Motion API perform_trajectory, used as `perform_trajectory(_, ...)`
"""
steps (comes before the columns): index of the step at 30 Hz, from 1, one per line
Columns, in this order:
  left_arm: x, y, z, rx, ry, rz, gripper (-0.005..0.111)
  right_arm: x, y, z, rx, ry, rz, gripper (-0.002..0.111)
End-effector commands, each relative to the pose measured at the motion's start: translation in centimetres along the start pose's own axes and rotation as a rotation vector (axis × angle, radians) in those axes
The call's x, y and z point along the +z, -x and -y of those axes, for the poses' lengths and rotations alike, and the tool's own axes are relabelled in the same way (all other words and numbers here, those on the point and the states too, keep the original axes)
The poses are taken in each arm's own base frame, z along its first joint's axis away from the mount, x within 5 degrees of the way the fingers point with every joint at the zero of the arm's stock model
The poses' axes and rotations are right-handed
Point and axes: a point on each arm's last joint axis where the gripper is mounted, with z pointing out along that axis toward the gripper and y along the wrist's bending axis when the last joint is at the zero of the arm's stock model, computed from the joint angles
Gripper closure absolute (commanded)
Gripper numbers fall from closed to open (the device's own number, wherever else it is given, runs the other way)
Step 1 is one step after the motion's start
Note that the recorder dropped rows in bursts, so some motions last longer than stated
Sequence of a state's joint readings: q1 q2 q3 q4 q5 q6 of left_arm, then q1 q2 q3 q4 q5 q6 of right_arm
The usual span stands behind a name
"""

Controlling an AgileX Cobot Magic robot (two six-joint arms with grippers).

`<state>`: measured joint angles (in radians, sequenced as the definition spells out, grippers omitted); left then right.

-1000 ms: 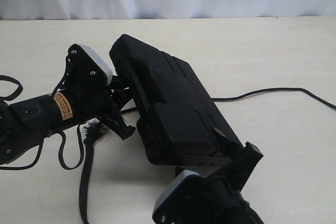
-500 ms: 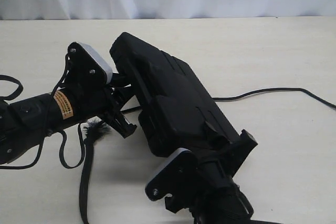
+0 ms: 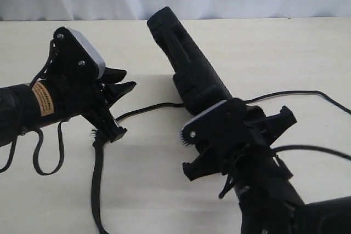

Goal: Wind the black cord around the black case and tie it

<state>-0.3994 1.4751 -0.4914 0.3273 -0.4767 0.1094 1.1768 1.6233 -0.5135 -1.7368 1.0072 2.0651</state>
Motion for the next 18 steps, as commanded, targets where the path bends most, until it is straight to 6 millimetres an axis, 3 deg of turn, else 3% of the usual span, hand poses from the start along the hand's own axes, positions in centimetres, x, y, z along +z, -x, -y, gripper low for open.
perform_trajectory(1,-0.8,2.0,0.4,0.192,-0.049,0.068,0.080,0.7,1.0,2.5,0.042,-0.035,-0.006,0.104)
perform_trajectory(3,-0.5,2.6,0.3,0.252,-0.053,0.031,0.080,0.7,1.1,2.8,0.042,-0.039,-0.008,0.104)
perform_trajectory(8,-0.7,3.1,-2.3,0.487,-0.044,-0.509,0.080,0.7,1.1,2.8,0.046,-0.039,-0.008,0.104)
perform_trajectory(9,-1.4,2.7,-2.8,0.566,-0.077,-0.644,0.080,0.7,1.1,2.8,0.046,-0.039,-0.008,0.104)
perform_trajectory(11,-1.9,1.5,-2.6,0.758,-0.190,-0.747,0.080,0.7,1.1,2.8,0.046,-0.039,-0.008,0.104)
perform_trajectory(13,-2.0,0.7,-2.3,0.904,-0.278,-0.760,0.080,0.7,1.1,2.8,0.046,-0.039,-0.008,0.104)
perform_trajectory(15,-1.7,-0.8,-1.3,1.196,-0.444,-0.695,0.080,0.7,1.1,2.8,0.046,-0.039,-0.008,0.104)
perform_trajectory(18,-1.1,-2.0,-0.4,1.422,-0.533,-0.593,0.080,0.7,1.1,2.8,0.046,-0.039,-0.008,0.104)
